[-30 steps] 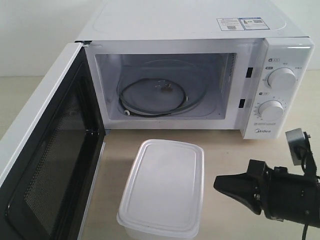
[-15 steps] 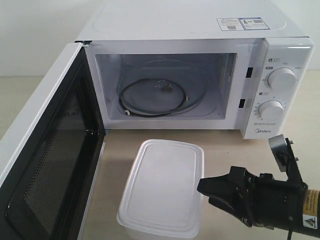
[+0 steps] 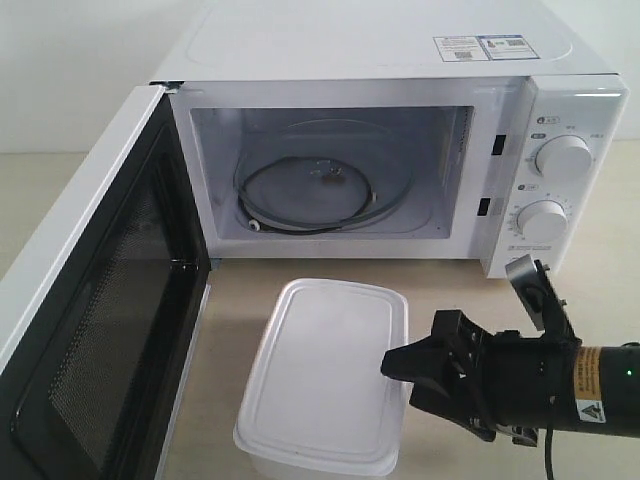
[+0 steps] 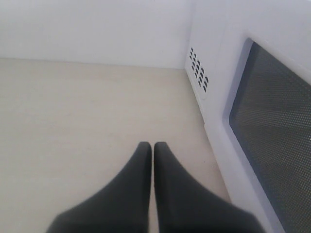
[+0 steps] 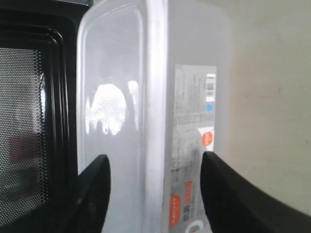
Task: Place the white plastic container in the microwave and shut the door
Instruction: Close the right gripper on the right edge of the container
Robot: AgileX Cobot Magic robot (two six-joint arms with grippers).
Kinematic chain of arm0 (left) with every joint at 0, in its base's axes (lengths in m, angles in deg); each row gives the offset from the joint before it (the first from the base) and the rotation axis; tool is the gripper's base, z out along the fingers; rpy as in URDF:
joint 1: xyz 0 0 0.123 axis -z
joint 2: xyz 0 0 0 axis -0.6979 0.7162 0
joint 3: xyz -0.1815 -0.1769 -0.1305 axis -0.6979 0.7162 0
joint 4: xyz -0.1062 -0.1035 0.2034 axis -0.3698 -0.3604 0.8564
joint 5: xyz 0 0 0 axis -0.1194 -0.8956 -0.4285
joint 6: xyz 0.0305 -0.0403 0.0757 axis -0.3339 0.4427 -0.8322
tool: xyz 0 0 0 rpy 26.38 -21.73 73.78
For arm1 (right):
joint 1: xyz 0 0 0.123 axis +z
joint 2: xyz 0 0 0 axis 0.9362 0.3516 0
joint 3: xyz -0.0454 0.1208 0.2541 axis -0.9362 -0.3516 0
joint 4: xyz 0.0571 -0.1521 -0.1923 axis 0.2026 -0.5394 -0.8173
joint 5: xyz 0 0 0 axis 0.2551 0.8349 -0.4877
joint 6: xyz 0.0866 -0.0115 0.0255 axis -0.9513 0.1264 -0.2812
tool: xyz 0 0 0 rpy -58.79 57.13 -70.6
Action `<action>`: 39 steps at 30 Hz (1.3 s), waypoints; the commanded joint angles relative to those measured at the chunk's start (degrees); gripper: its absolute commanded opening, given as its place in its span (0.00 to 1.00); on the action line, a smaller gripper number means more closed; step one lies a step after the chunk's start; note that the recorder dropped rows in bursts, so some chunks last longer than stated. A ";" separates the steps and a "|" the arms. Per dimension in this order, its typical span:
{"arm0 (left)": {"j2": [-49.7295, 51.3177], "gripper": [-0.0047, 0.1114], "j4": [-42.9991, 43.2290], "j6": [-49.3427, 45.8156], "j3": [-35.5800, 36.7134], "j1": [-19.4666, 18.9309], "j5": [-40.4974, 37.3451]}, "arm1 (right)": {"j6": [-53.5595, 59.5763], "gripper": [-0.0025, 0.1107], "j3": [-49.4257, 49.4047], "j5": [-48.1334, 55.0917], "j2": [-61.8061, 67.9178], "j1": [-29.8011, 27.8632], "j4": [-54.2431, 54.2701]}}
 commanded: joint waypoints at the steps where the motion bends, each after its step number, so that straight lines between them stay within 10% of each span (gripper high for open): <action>1: -0.19 0.08 -0.60 0.39 0.23 -0.10 0.08 | -0.80 0.49 0.26 0.84 0.15 0.13 -1.60; 10: -0.19 0.08 -0.60 0.39 0.23 -0.10 0.08 | -1.53 0.32 0.26 0.73 0.15 0.13 -3.54; 29: -0.19 0.08 -0.60 0.39 0.23 -0.10 0.08 | -5.65 0.32 3.11 3.31 0.15 0.13 -7.19; 35: -0.19 0.08 -0.60 0.39 0.23 -0.10 0.08 | -5.16 0.02 3.11 6.16 0.15 0.13 -7.42; 39: -0.19 0.08 -0.60 0.39 0.23 -0.10 0.08 | -3.55 0.02 3.11 6.42 0.15 0.13 -7.81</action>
